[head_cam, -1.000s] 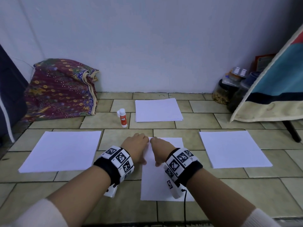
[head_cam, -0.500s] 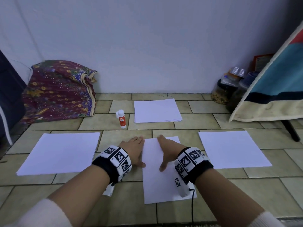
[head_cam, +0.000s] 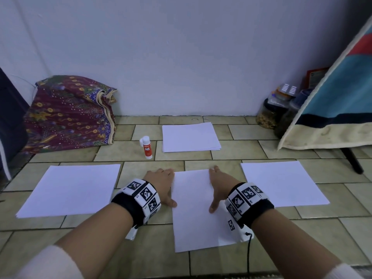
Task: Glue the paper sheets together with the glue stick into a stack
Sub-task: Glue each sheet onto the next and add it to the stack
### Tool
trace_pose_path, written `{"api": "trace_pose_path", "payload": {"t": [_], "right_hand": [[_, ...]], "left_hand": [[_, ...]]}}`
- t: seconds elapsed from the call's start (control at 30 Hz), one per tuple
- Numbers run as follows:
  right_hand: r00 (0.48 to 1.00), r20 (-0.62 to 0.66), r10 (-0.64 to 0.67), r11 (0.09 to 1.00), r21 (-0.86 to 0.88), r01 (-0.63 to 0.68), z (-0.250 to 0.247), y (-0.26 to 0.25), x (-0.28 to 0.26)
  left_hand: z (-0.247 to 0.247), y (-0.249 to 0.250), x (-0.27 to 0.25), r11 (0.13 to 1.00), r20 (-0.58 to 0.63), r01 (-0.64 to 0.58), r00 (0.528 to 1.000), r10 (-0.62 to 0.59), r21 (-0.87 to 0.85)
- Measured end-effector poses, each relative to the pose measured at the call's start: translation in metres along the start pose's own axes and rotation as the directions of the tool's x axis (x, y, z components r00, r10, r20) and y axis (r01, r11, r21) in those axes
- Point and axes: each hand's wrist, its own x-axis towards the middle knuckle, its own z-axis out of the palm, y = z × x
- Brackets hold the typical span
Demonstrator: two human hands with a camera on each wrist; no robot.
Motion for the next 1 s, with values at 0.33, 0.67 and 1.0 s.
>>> {"api": "trace_pose_path", "payload": {"t": [0.33,0.67,1.0], "right_hand": [[0.966,-0.215,-0.141,0.964,-0.250,0.084,0.005,-0.035,0.007],[0.958,-0.093,-0.271,0.961,-0.090,0.263,0.013,-0.069,0.017],[0.966,0.088,-0.242,0.970,0.036,0.240,0.010,-0.019,0.008]], "left_hand": [[-0.001,0.026,-0.009,0.989,-0.161,-0.142,0.978,0.135,-0.034],[0.003,0.005,0.004,0.987,-0.085,-0.021,0.996,0.007,-0.161],[0.012,-0.009,0.012,0.998,0.086,-0.008,0.996,0.013,-0.059]]}}
